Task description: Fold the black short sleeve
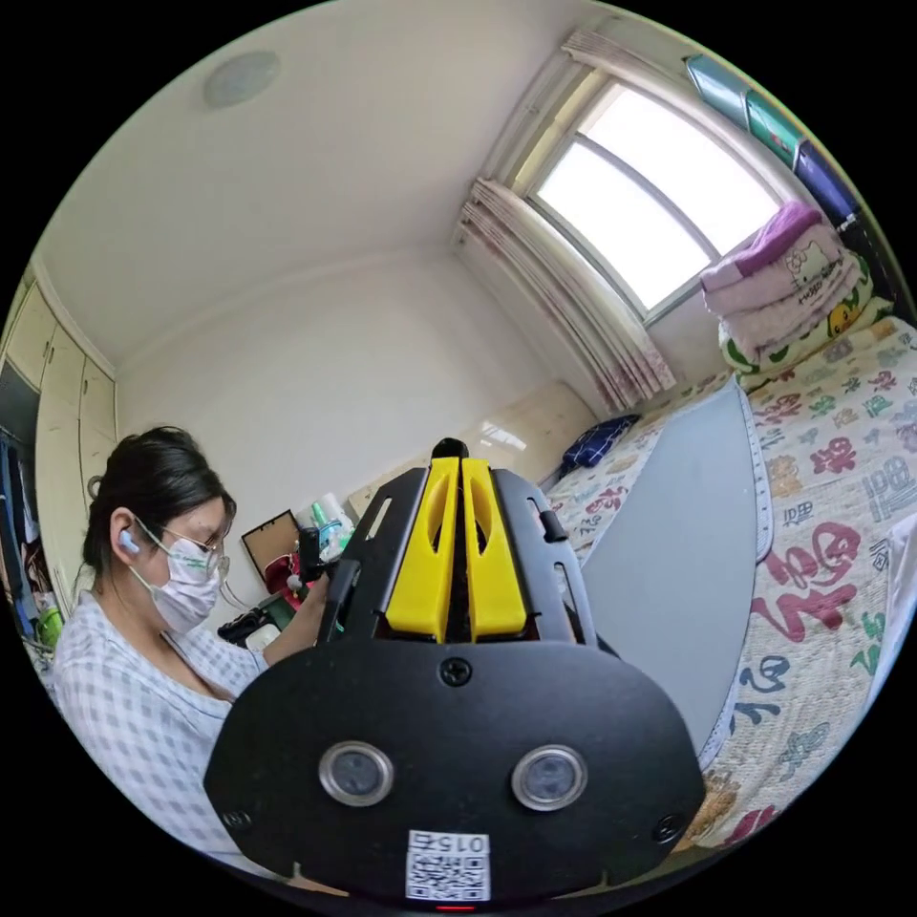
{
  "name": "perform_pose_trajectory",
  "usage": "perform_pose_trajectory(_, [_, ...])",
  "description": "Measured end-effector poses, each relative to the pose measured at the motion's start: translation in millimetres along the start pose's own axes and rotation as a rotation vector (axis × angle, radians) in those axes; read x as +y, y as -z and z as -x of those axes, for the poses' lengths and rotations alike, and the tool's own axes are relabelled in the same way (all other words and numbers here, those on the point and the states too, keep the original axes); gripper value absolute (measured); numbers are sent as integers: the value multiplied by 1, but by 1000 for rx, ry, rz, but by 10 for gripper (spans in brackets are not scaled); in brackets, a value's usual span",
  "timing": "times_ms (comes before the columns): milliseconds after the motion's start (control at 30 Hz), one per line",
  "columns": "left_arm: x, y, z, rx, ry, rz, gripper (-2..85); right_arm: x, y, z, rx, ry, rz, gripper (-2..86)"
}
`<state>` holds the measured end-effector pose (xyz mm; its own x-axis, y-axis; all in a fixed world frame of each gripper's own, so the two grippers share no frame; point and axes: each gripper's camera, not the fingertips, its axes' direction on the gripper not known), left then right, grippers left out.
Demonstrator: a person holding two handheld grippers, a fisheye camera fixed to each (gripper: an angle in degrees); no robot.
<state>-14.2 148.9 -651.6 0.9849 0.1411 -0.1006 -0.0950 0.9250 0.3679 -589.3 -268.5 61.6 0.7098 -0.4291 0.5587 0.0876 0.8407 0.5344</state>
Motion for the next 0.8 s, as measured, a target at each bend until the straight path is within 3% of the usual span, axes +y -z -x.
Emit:
perform_pose_trajectory(200, [-23,18,-43,9,-125,-54,3,-19,45,26,36,29,-56,-4])
perform_pose_trajectory(367, [-42,-21,-31,-10,-118,-2,2,-22,48,8,153,31,-38,-4])
perform_pose_trajectory(567, [-31,-190,55,-19,55,264,6,11,-32,-132,470,-141,155,-4])
perform_pose_trajectory(667, [3,-286,114,-82,289,374,15,43,-86,-215,556,-206,277,-3])
perform_pose_trajectory(800, [24,-346,122,-289,302,475,51,89,-130,-241,672,-199,428,0])
